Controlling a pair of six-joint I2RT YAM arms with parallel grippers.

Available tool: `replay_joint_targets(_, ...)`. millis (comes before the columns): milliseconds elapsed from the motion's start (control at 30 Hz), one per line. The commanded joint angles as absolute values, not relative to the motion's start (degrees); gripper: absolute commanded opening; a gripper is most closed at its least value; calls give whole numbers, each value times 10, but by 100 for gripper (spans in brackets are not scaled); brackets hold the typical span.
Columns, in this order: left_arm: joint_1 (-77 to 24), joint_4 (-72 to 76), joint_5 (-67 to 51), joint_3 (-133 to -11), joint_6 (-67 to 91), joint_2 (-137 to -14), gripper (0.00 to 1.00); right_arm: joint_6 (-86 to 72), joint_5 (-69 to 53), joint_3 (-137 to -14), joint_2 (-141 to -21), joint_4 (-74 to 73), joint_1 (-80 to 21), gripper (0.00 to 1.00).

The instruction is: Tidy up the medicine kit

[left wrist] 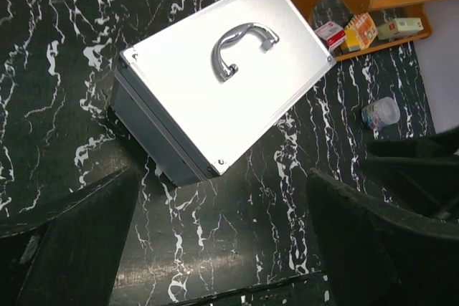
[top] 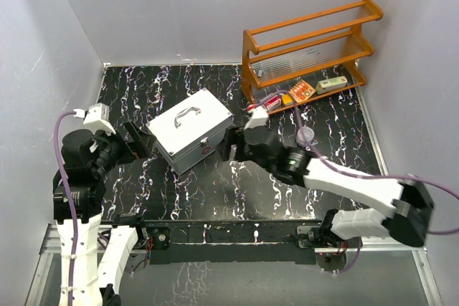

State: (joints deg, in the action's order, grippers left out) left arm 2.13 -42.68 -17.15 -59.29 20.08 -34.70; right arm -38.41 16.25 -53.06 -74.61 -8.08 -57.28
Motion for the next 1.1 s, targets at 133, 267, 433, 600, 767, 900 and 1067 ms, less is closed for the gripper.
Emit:
replay_joint_targets(133,21,-400,-153,-651,233,-294,99,-309,364,-550,-473,-306,-572,90)
replay_joint_targets(267,22,-378,-125,-630,282,-260,99,-284,416,-608,-402,-414,-572,98)
replay_joint_targets(433,22,-403,-130,-662,295,-243,99,-262,431,-673,-353,-474,-572,98)
replay_joint_targets(600,17,-461,-112,-710,284,-251,99,-258,437,-717,-340,-496,-572,98)
replay_joint_targets(767,4,-474,-125,-716,273,-243,99,-268,444,-729,-341,-507,-572,98)
replay_joint_targets(900,-10,-497,-108,-719,261,-237,99,-273,441,-727,-346,-510,-572,98)
replay_joint_targets(1067,-16,-512,-98,-708,253,-225,99,-275,443,-723,-353,-509,-572,98)
